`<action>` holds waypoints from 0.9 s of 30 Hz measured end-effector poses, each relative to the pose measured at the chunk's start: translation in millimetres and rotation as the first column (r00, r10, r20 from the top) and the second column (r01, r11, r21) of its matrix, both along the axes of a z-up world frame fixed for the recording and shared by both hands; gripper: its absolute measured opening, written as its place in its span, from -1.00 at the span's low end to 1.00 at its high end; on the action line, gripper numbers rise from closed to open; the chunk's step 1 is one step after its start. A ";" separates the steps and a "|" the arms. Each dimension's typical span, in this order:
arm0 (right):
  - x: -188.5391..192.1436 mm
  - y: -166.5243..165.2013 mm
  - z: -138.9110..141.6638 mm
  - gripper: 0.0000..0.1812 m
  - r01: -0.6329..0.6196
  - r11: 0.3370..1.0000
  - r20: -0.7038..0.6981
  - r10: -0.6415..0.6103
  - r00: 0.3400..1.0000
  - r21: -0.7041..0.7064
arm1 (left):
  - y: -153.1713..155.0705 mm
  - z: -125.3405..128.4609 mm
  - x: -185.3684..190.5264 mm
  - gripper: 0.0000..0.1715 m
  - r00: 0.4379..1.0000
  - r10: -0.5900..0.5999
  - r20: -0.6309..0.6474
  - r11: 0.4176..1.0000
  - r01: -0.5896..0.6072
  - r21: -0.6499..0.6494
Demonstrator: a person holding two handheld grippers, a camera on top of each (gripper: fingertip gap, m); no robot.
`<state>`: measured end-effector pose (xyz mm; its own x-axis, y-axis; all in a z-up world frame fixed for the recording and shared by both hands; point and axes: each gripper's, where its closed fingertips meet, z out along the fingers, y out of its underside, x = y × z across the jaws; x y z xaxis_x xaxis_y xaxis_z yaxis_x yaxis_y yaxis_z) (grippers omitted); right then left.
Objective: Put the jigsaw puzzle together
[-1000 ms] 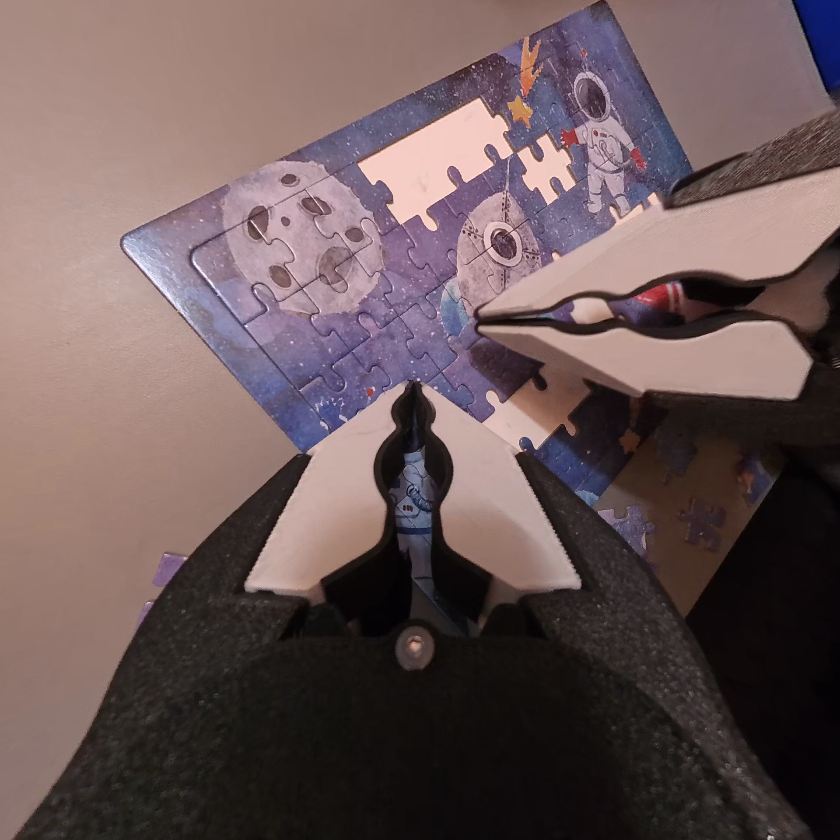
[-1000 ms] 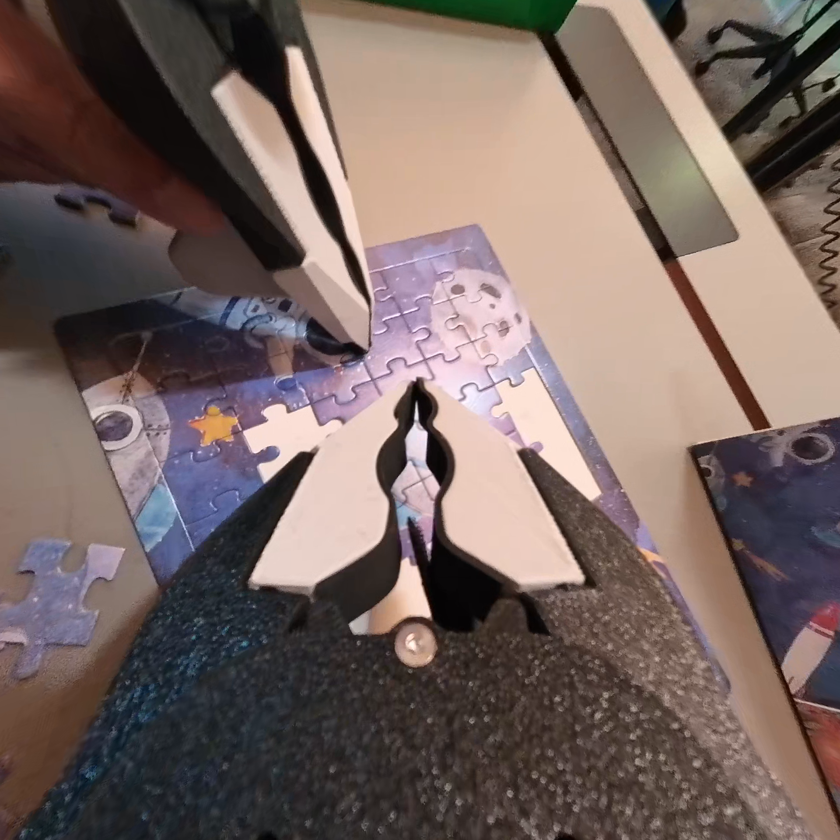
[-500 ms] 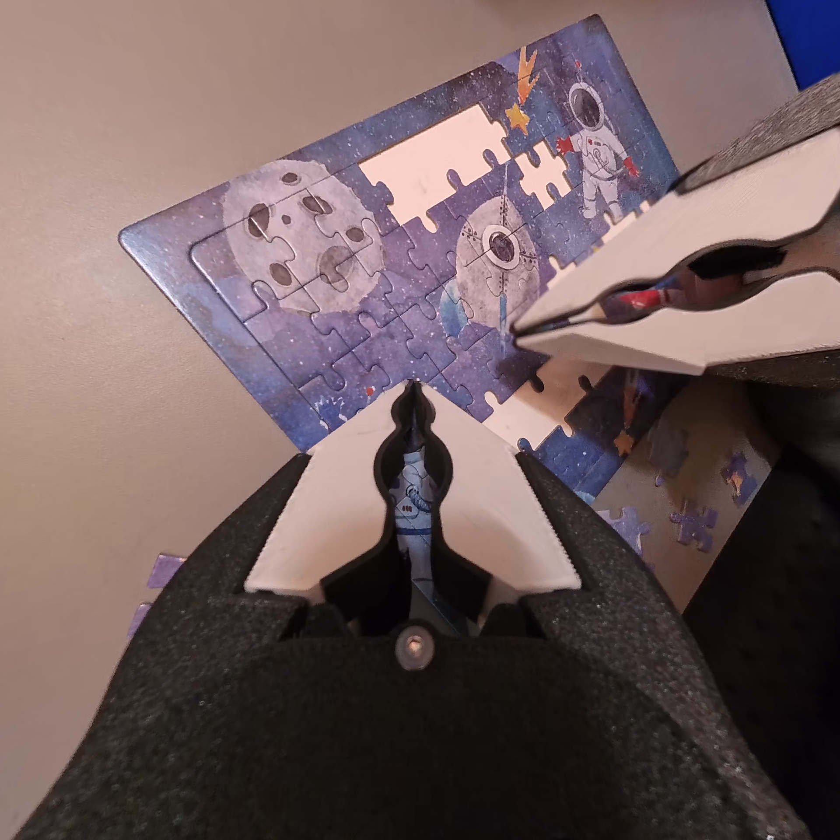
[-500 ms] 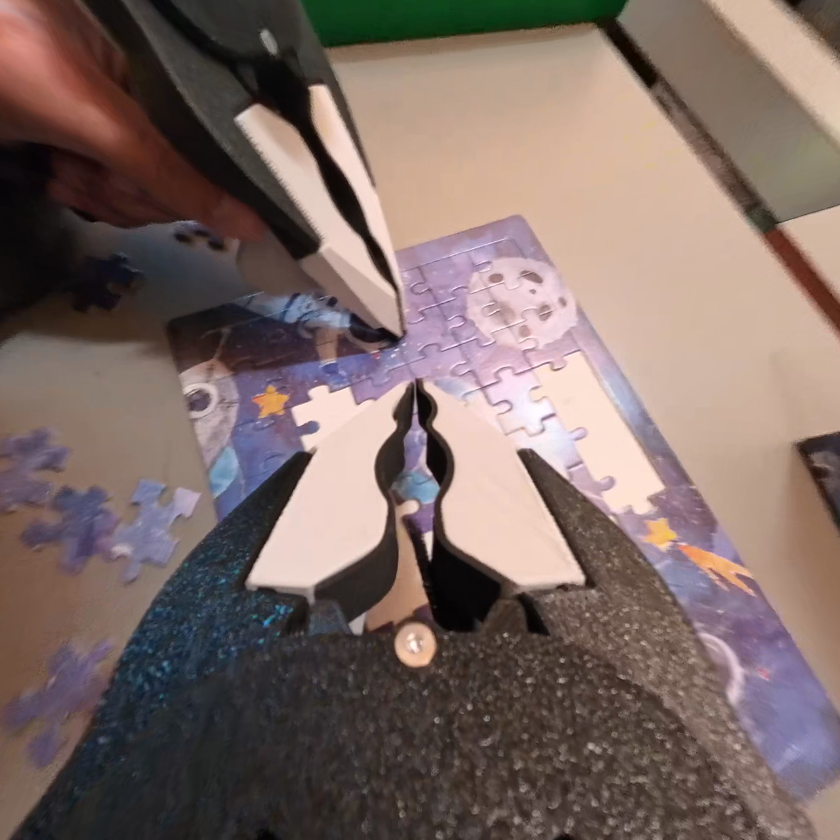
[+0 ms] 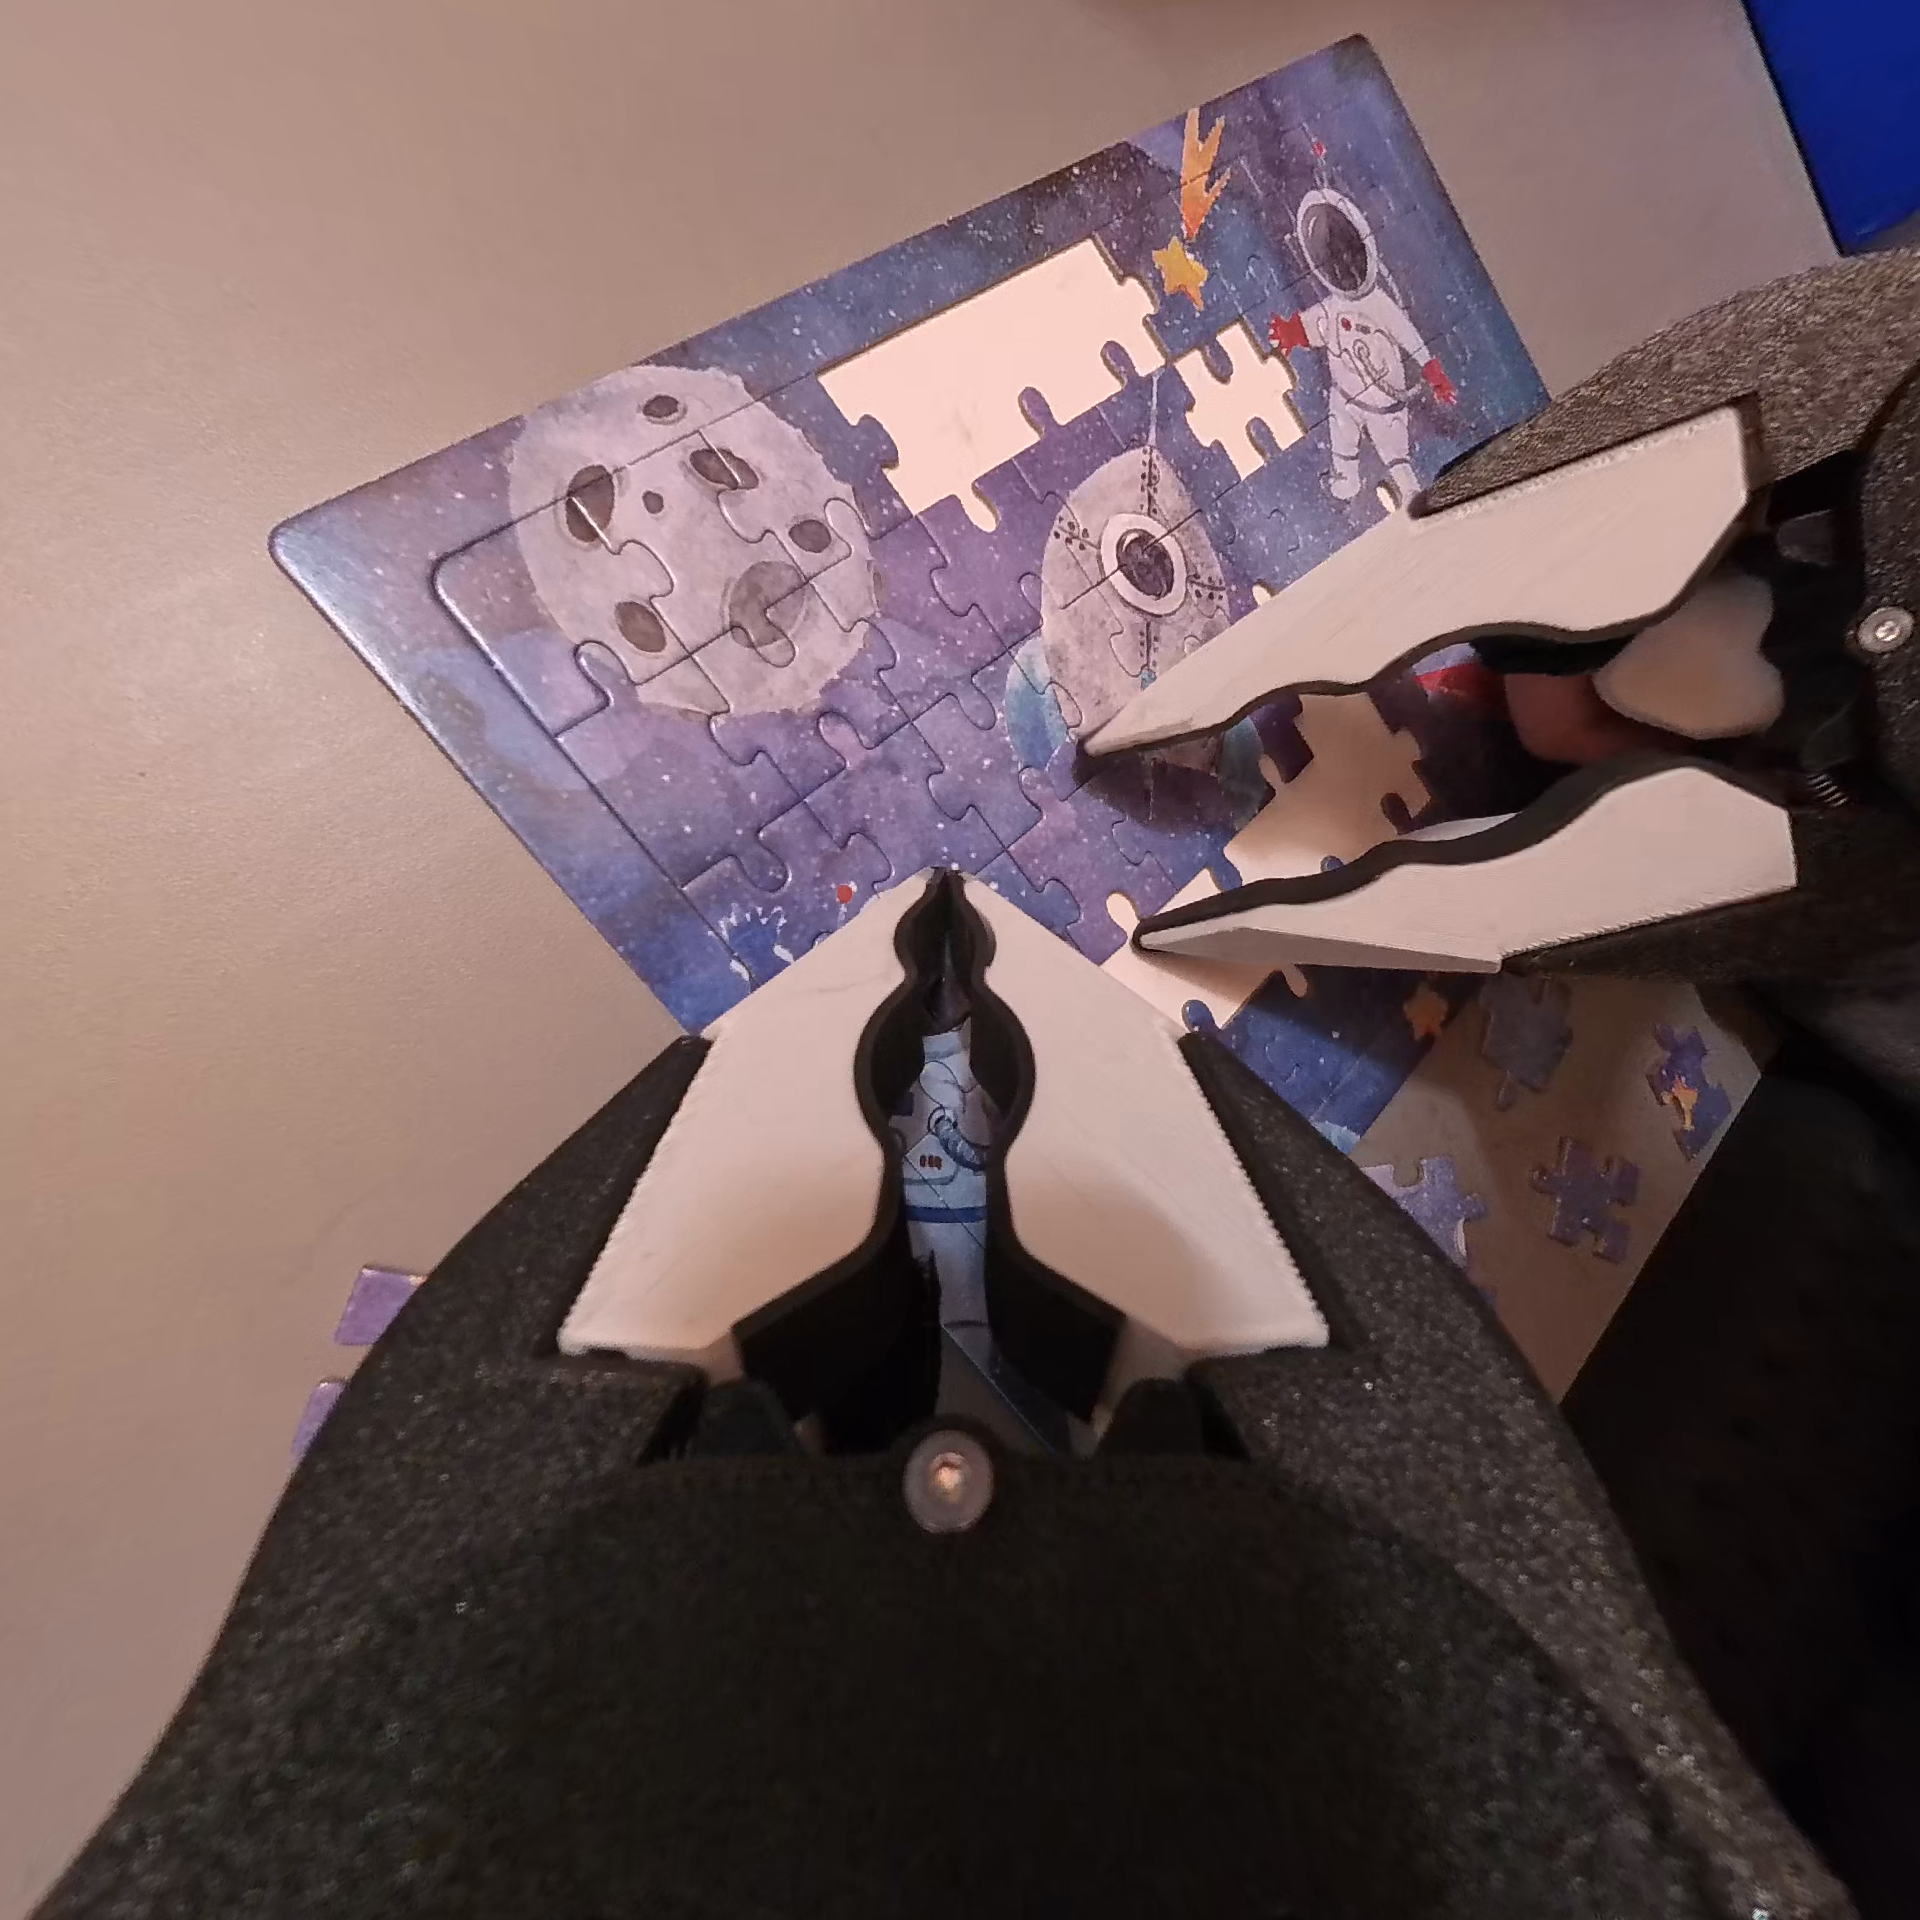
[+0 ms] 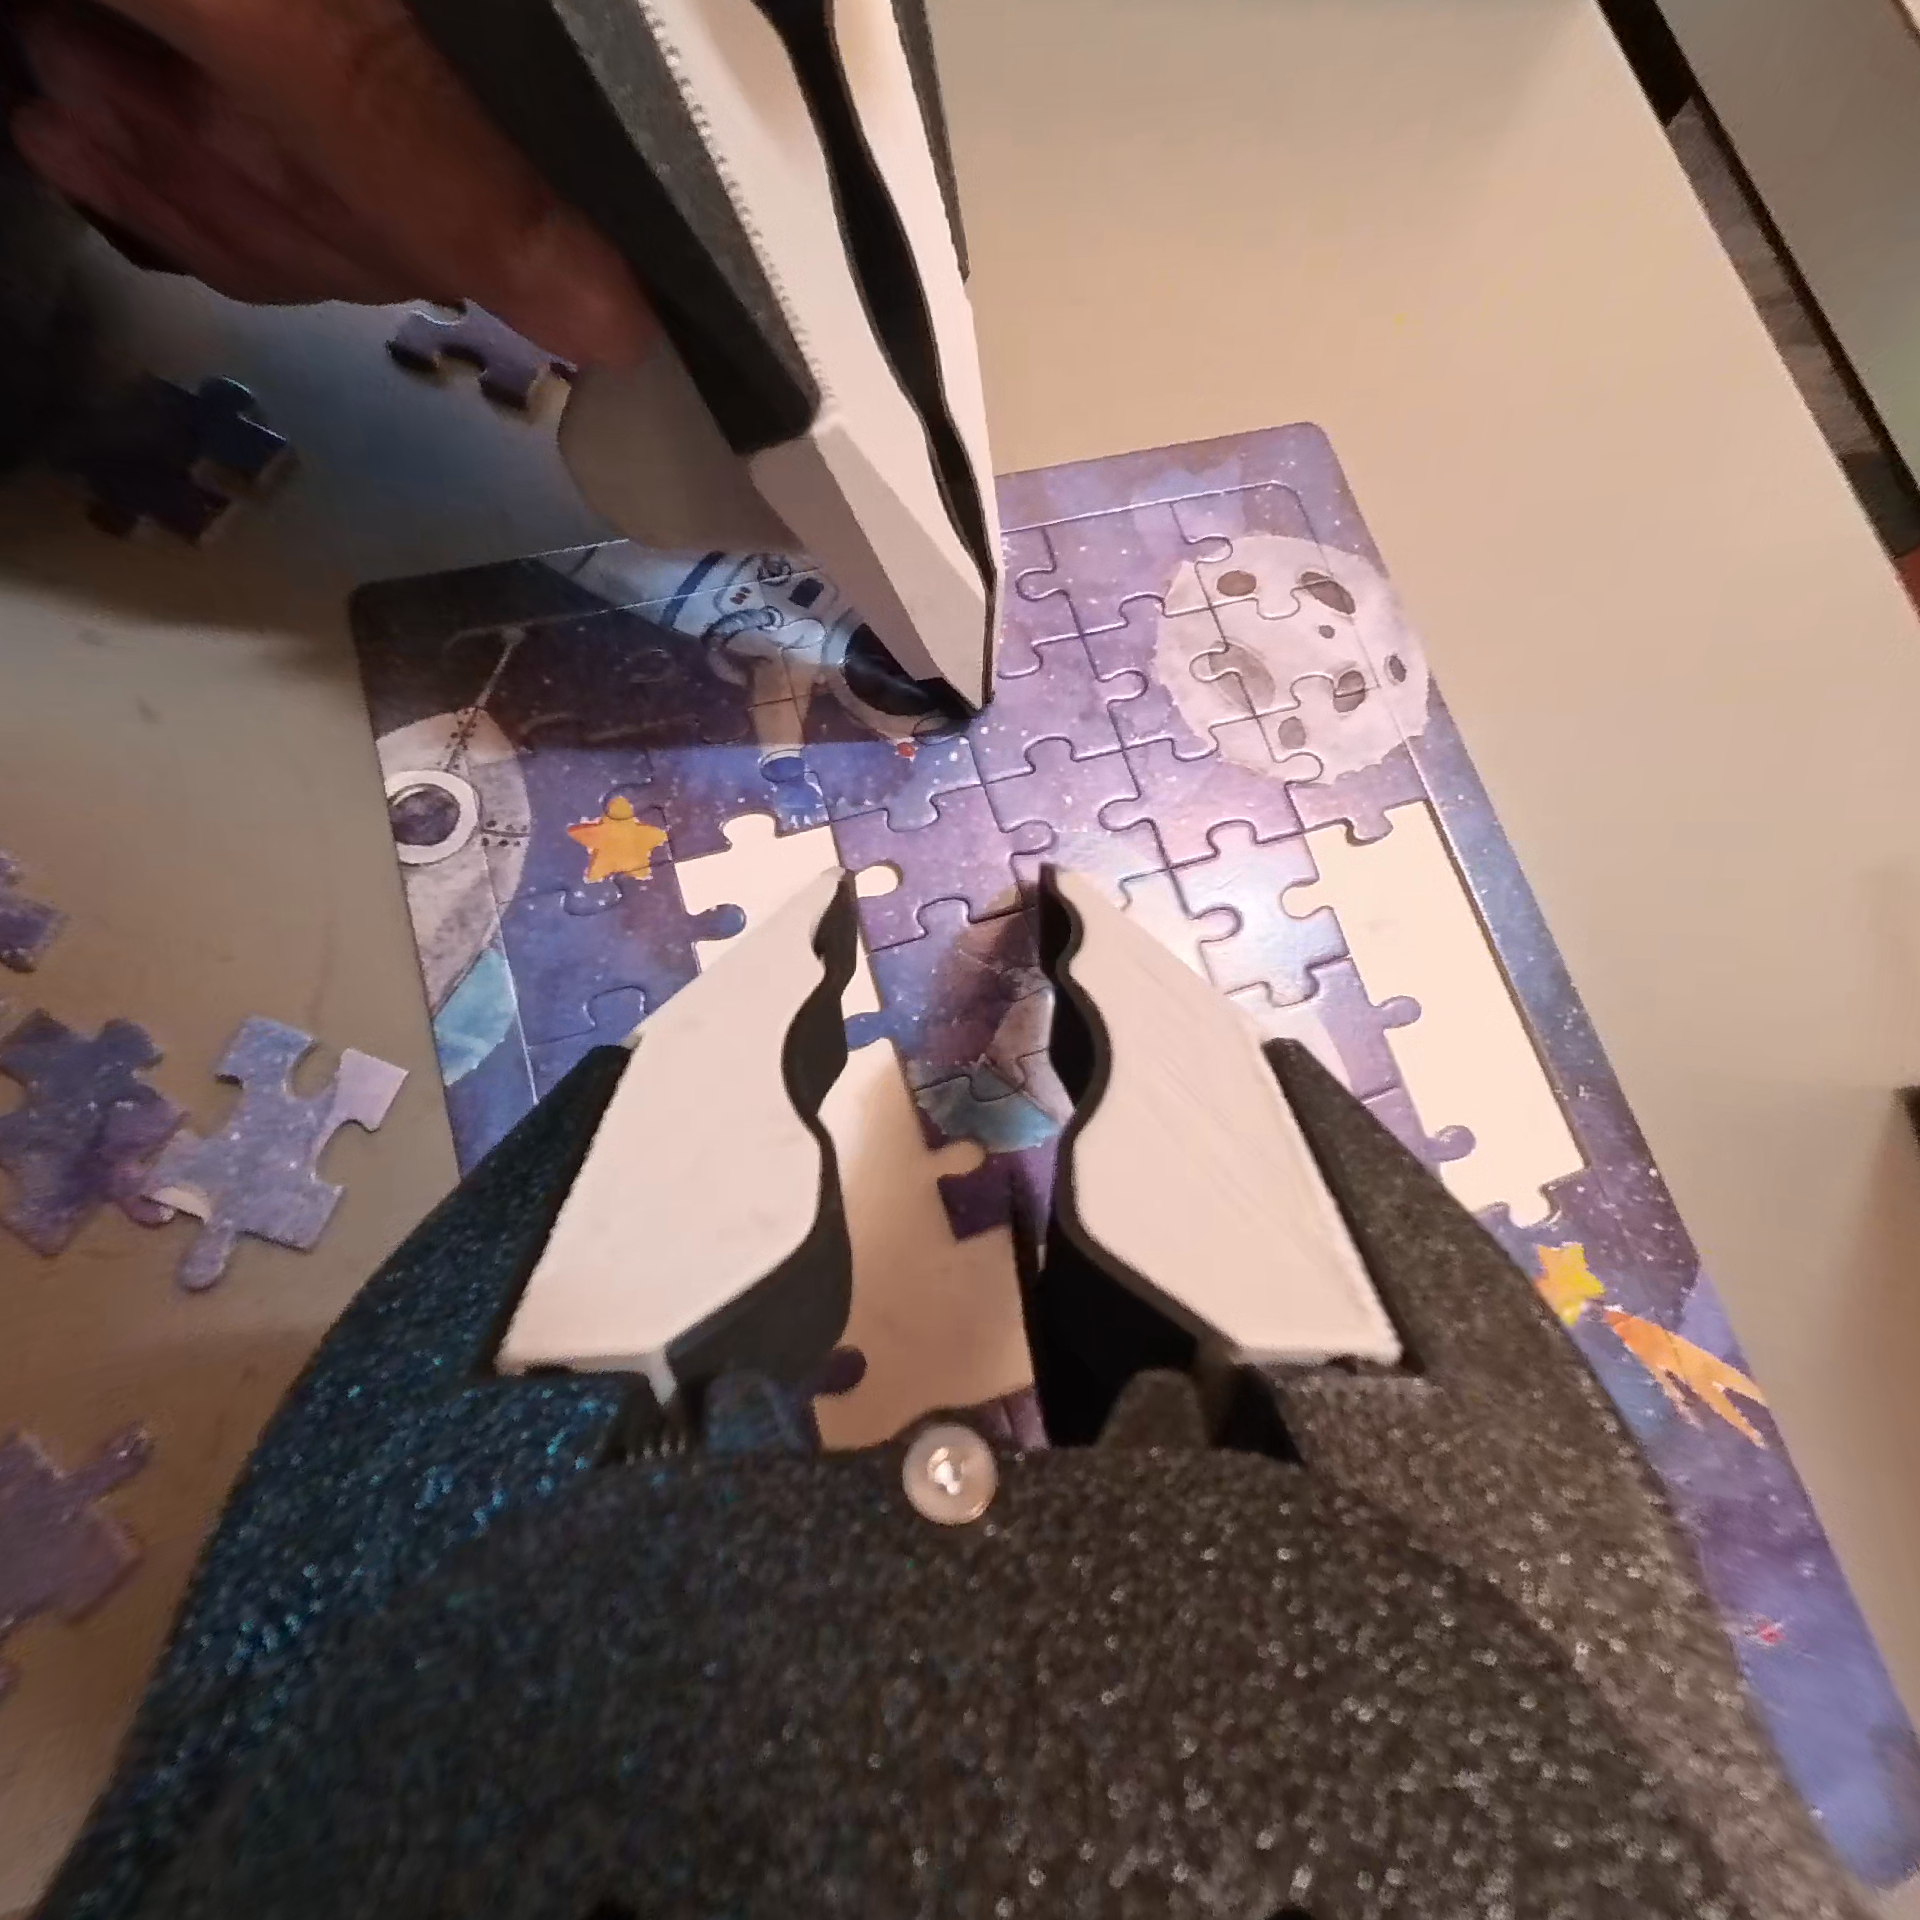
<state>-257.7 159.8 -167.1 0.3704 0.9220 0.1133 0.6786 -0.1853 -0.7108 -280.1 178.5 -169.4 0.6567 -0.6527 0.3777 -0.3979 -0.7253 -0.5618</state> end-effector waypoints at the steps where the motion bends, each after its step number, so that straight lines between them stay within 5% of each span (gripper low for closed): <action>1: -0.2 -0.6 -0.4 -0.63 0.003 1.000 -0.008 -0.003 1.000 -0.020 | -0.1 0.0 0.1 -1.00 1.000 0.000 0.000 1.000 0.000 0.000; 9: 0.8 -1.1 0.2 -0.67 0.023 0.996 -0.056 -0.028 0.998 -0.092 | 0.2 0.1 0.1 -1.00 1.000 -0.003 -0.006 1.000 0.003 0.006; 12: 0.9 3.4 14.6 -1.00 0.025 0.999 -0.098 -0.028 0.995 -0.033 | 0.3 0.1 0.1 -1.00 1.000 -0.008 -0.018 1.000 0.008 0.015; 16: -5.2 14.0 20.3 -1.00 0.096 0.995 -0.114 -0.098 0.989 -0.024 | 0.2 0.2 0.3 -1.00 1.000 -0.002 -0.008 1.000 0.002 0.006; 19: -3.8 9.6 -4.7 -0.98 0.093 0.995 0.005 -0.093 0.996 -0.041 | 0.1 0.2 0.2 -1.00 1.000 0.000 -0.002 1.000 0.000 0.004; 27: -7.2 19.5 10.1 -1.00 0.145 0.989 -0.049 -0.146 0.988 -0.020 | 0.0 0.1 0.2 -1.00 1.000 0.000 -0.003 1.000 0.000 0.006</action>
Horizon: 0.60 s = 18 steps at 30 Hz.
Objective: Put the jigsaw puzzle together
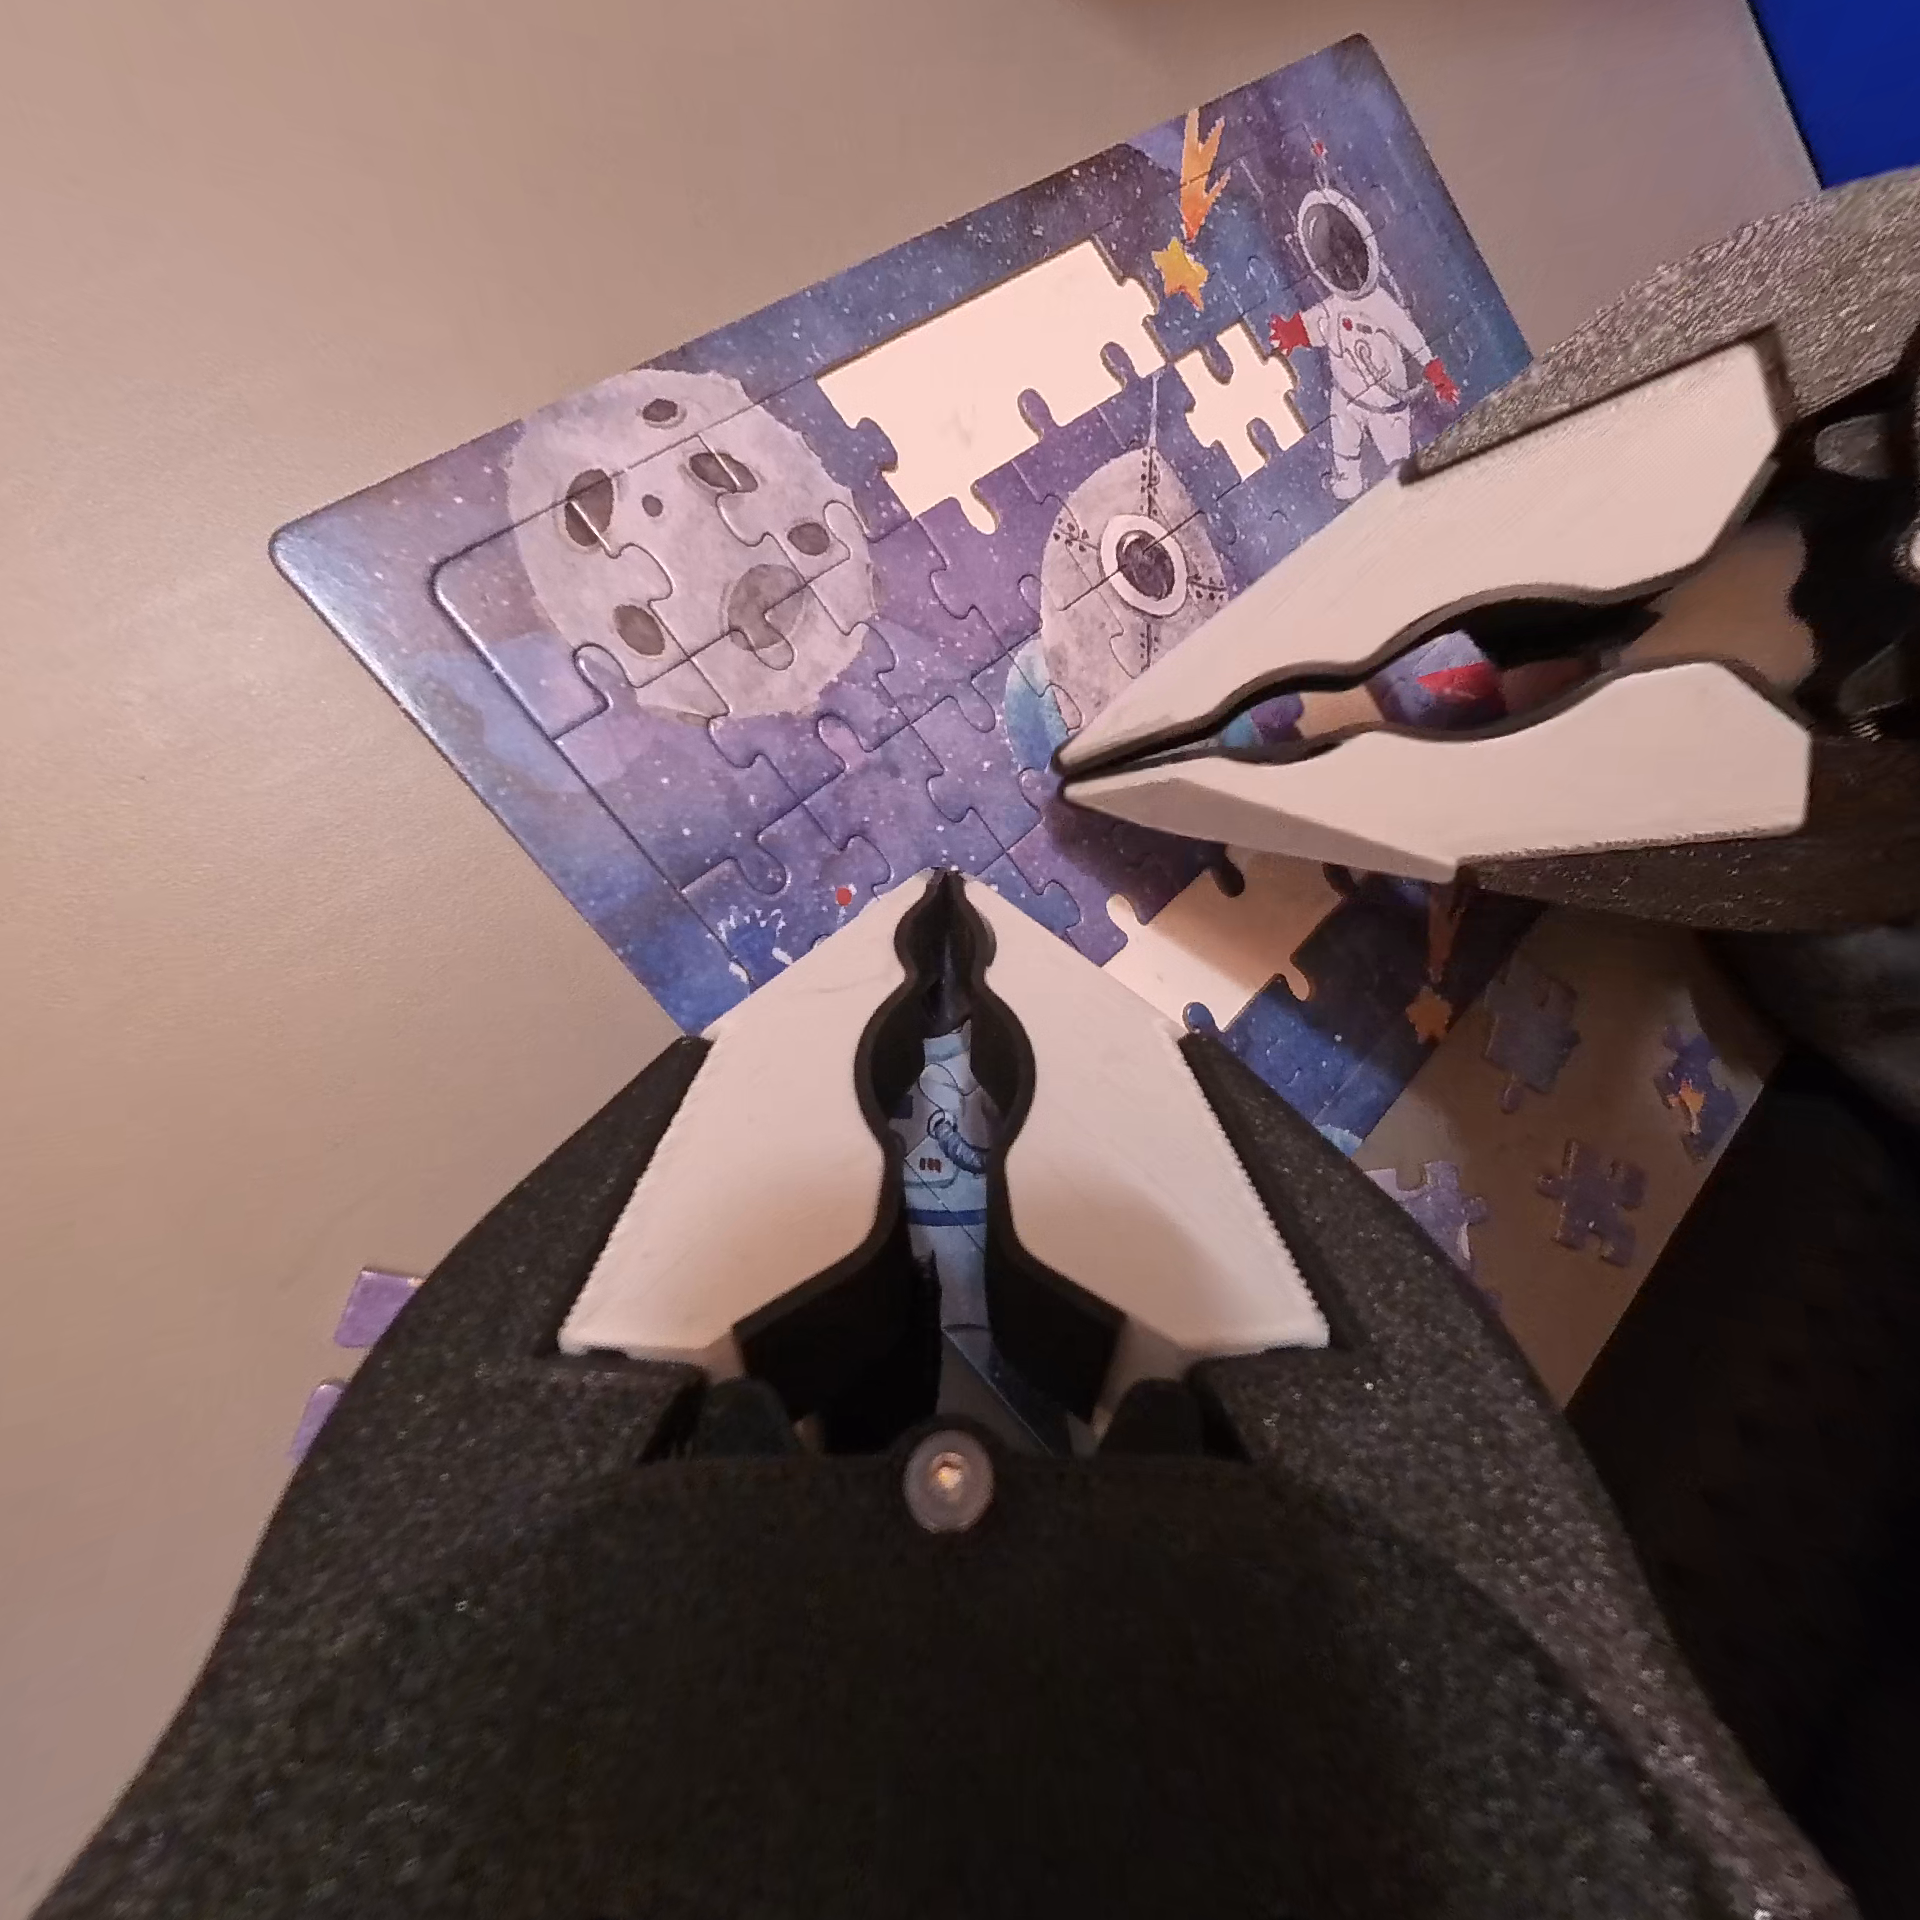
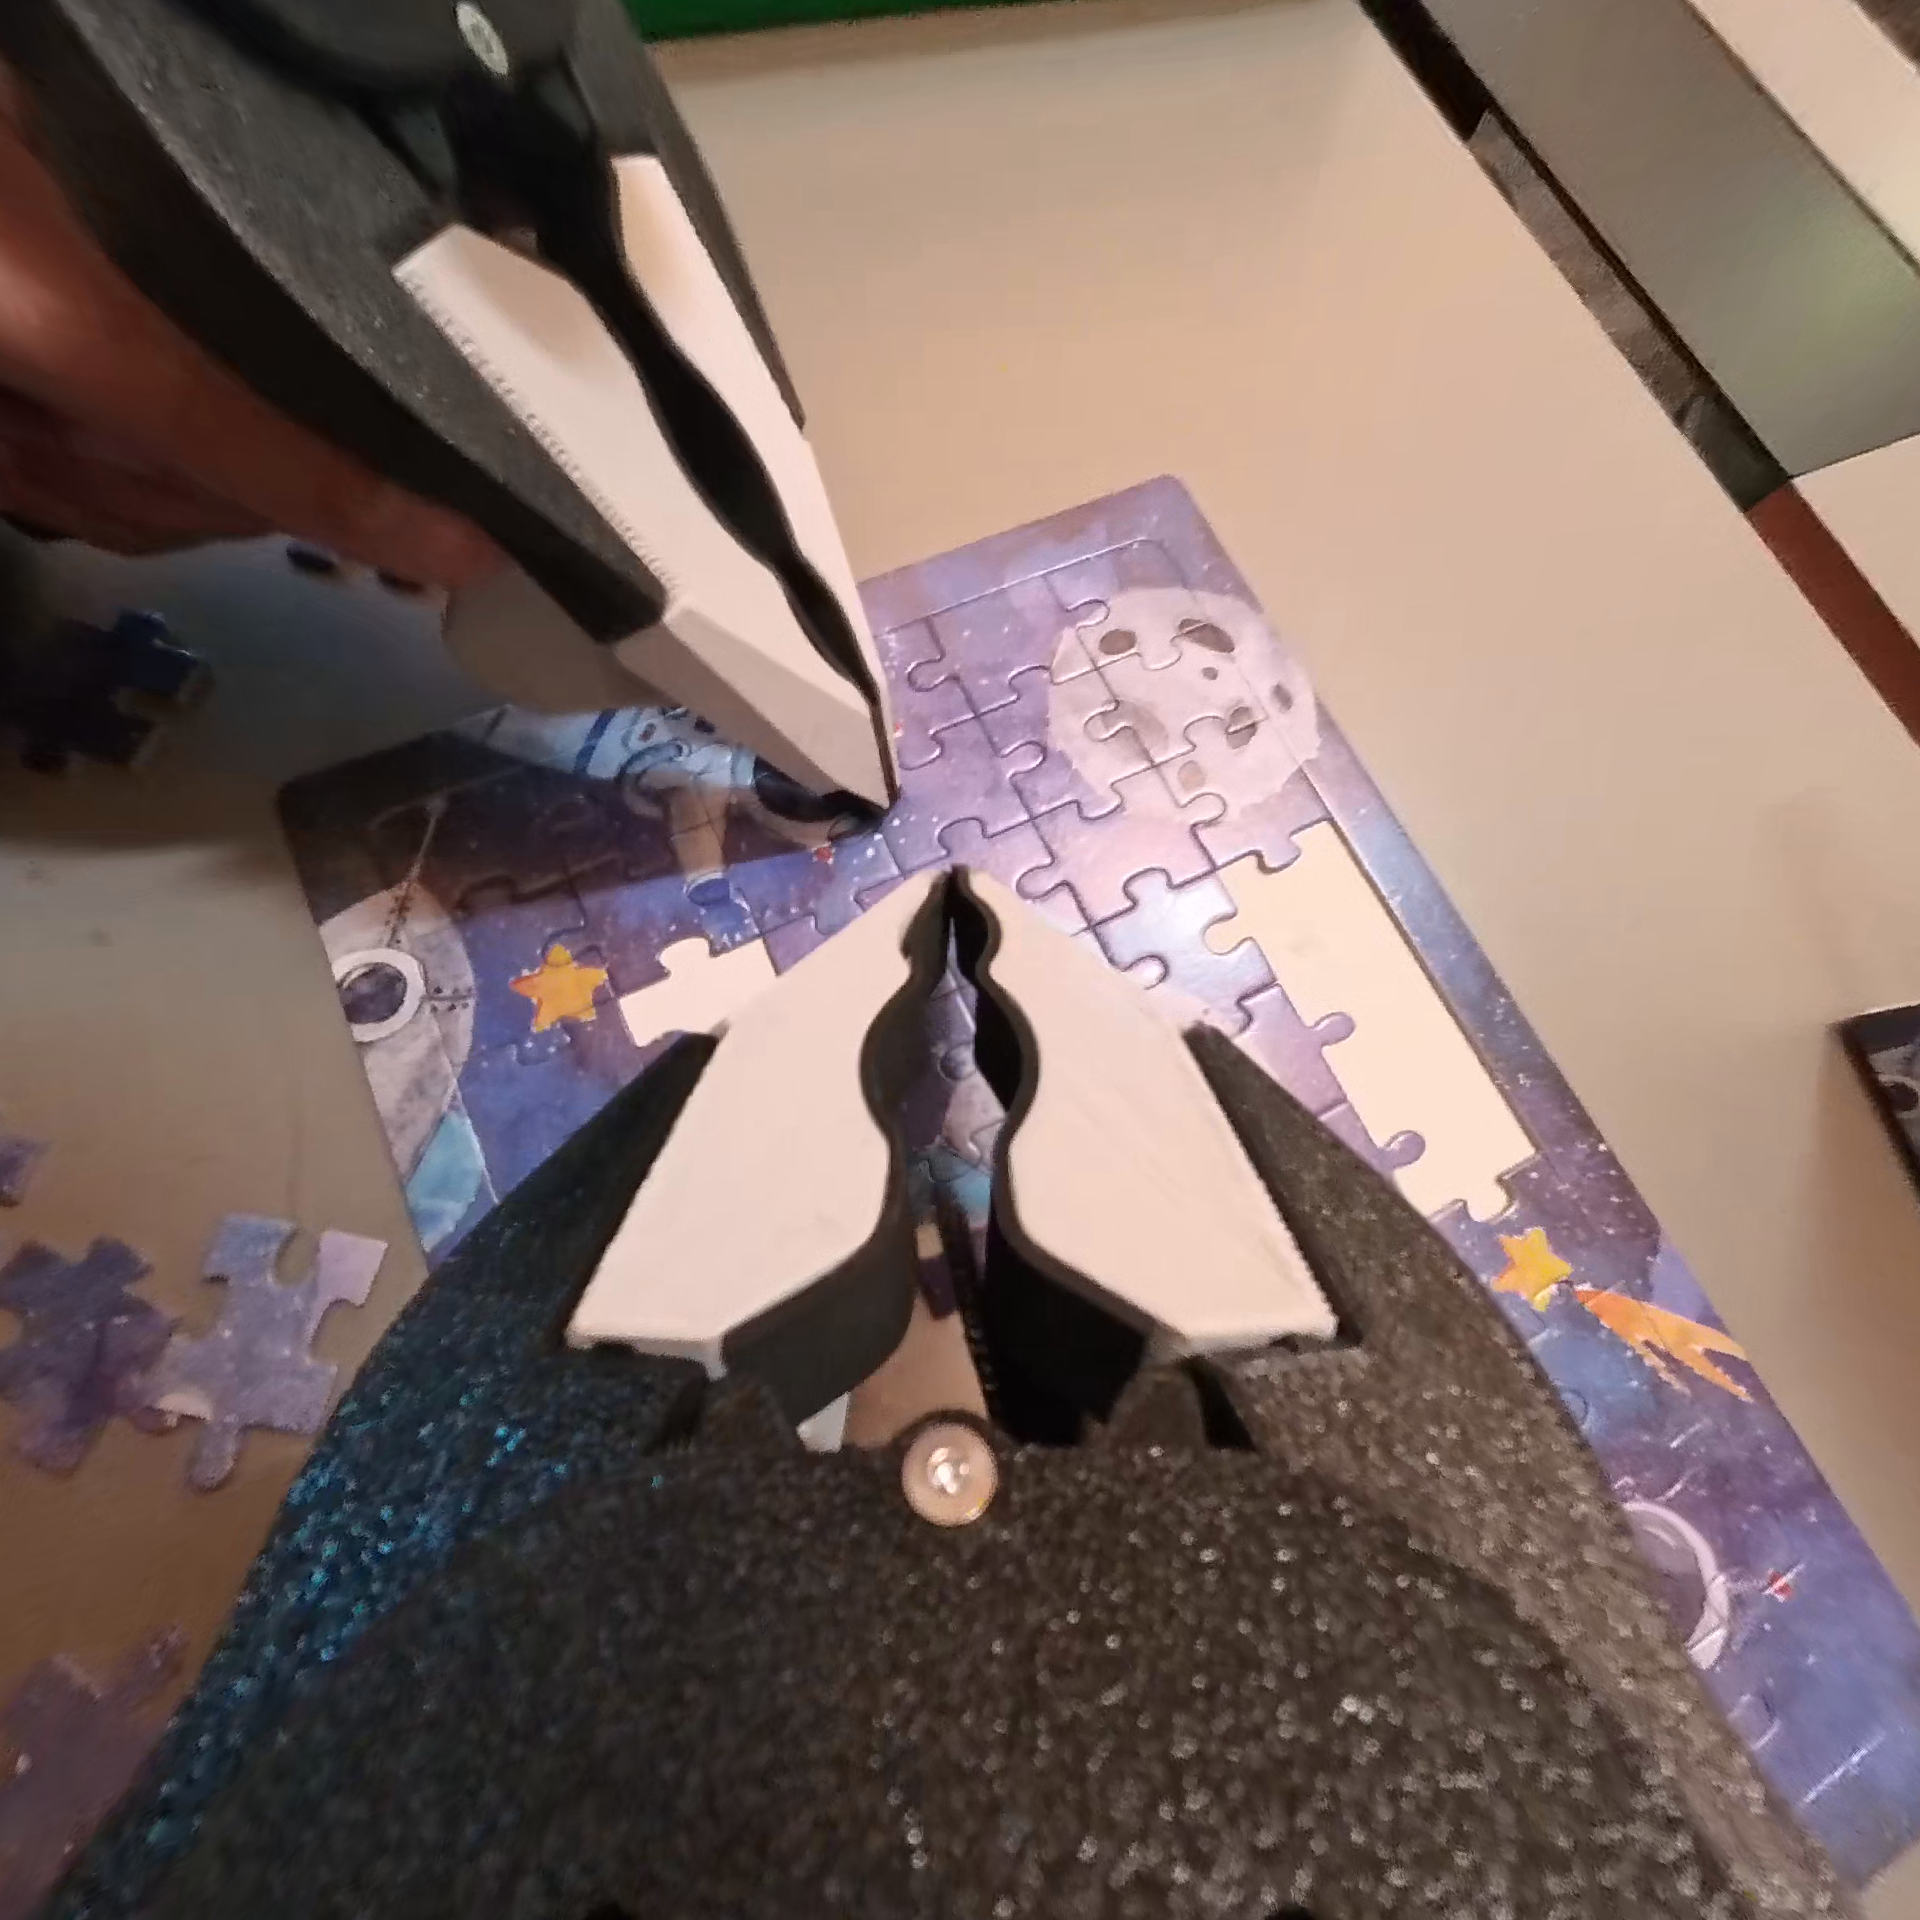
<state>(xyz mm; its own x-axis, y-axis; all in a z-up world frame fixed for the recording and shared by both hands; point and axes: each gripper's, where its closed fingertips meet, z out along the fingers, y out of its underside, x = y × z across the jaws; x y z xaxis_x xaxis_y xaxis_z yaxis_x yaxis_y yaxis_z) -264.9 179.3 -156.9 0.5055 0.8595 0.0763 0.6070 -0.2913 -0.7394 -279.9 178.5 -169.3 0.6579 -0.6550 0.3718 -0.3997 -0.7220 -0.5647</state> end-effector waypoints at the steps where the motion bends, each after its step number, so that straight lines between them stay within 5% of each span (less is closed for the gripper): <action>1: 0.8 -1.7 -9.4 -1.00 -0.007 1.000 0.044 0.008 0.999 -0.015 | -0.1 0.0 0.0 -1.00 1.000 0.000 -0.001 1.000 0.000 0.000; 6: 1.1 -0.5 -11.4 -1.00 0.009 1.000 0.058 -0.008 0.998 -0.020 | -0.2 -0.1 -0.1 -1.00 1.000 0.000 -0.002 1.000 0.000 0.001; 10: 6.7 15.3 12.9 -1.00 0.083 0.995 -0.023 -0.082 0.996 0.055 | -0.2 -0.1 -0.3 -1.00 1.000 0.001 -0.003 1.000 -0.001 0.002; 14: 2.1 2.3 -12.7 -1.00 0.009 1.000 0.075 -0.010 0.997 0.012 | -0.3 -0.2 -0.4 -1.00 1.000 0.000 -0.009 1.000 0.000 0.005; 18: 5.8 6.2 -1.7 -1.00 0.028 0.998 0.074 -0.032 0.997 0.055 | -0.4 -0.3 -0.5 -1.00 1.000 -0.002 -0.012 1.000 0.002 0.008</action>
